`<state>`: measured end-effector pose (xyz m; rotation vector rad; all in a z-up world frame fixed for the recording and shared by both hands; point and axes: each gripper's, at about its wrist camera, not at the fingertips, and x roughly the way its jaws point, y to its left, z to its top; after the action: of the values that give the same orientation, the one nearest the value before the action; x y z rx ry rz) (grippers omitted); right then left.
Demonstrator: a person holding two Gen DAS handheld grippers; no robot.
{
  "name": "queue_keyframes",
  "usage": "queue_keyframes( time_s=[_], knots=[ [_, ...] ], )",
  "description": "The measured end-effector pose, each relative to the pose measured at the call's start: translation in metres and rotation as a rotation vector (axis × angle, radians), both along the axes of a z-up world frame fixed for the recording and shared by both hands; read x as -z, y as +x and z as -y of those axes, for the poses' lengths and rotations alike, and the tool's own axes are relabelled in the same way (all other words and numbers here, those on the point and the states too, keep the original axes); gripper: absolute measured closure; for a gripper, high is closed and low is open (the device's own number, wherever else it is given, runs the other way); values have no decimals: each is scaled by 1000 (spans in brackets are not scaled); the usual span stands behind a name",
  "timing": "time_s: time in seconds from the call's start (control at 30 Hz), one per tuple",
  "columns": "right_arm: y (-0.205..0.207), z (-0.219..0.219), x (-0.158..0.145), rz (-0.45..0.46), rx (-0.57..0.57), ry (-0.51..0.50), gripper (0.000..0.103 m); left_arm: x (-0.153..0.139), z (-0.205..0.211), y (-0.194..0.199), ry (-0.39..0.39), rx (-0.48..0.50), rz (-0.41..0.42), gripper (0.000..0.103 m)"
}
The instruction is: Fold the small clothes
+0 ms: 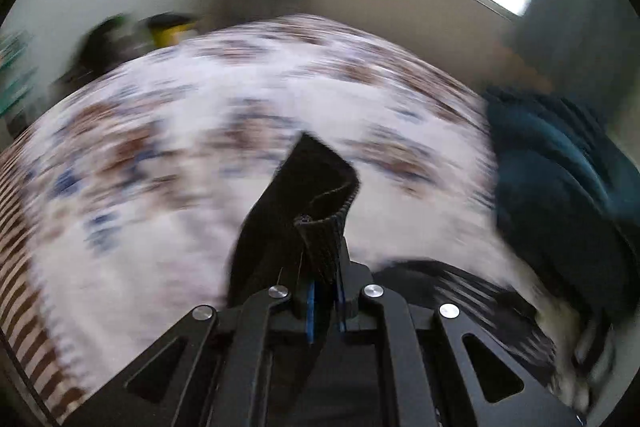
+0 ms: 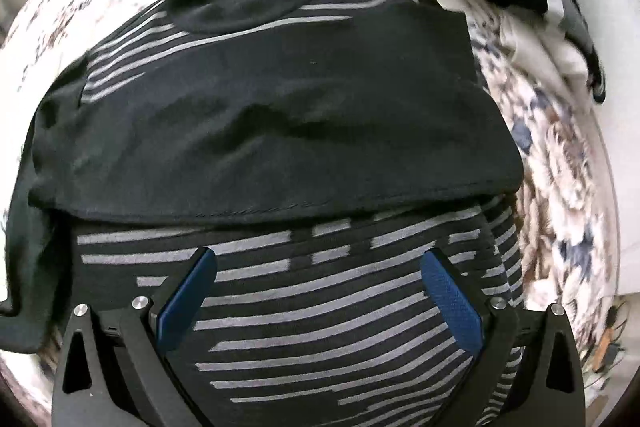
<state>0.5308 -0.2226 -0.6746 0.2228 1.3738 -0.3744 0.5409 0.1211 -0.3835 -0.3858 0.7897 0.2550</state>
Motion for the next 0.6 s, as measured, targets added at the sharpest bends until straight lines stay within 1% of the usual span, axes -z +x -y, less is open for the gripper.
queue_keyframes(
  time_s=[0.03, 0.1, 0.13, 0.17, 0.2, 0.27, 0.3, 0.33, 0.4, 0.43, 0.47, 0.5, 0.53, 0.57, 0.6],
  knots=[
    [-1, 13, 0, -1, 18, 19, 0, -2, 31, 14, 0, 70, 7, 98],
    [-3, 35, 0, -6, 43, 26, 0, 0, 87, 35, 6, 190, 5, 98],
    [-3, 44, -1, -7, 50, 28, 0, 3, 109, 43, 0, 236, 3, 98],
    [-5, 56, -2, -6, 63, 31, 0, 12, 144, 53, -21, 306, -14, 98],
    [-6, 69, -4, -5, 76, 29, 0, 18, 161, 59, -33, 336, -31, 98],
    [-9, 98, -9, 3, 104, 18, 0, 42, 205, 68, -65, 393, -79, 97],
    [-10, 111, -10, 2, 116, 14, 0, 59, 225, 72, -77, 420, -122, 93],
    [-11, 124, -10, 2, 128, 17, 0, 75, 241, 75, -100, 442, -171, 93],
    [-11, 141, -10, 3, 142, 34, 0, 101, 254, 83, -135, 454, -251, 93],
    [-9, 152, -10, 9, 145, 56, 0, 112, 256, 82, -129, 441, -293, 90],
    [-9, 159, -10, 19, 147, 83, 0, 117, 254, 78, -125, 433, -315, 77],
    [-8, 165, -11, 28, 148, 107, 0, 119, 245, 73, -143, 423, -317, 59],
    [-6, 171, -11, 36, 145, 133, 0, 118, 232, 65, -154, 395, -313, 47],
    [-4, 173, -12, 44, 140, 162, 0, 118, 226, 56, -153, 366, -309, 18],
    [0, 174, -14, 61, 128, 211, 0, 116, 208, 49, -147, 329, -309, 5]
  ],
)
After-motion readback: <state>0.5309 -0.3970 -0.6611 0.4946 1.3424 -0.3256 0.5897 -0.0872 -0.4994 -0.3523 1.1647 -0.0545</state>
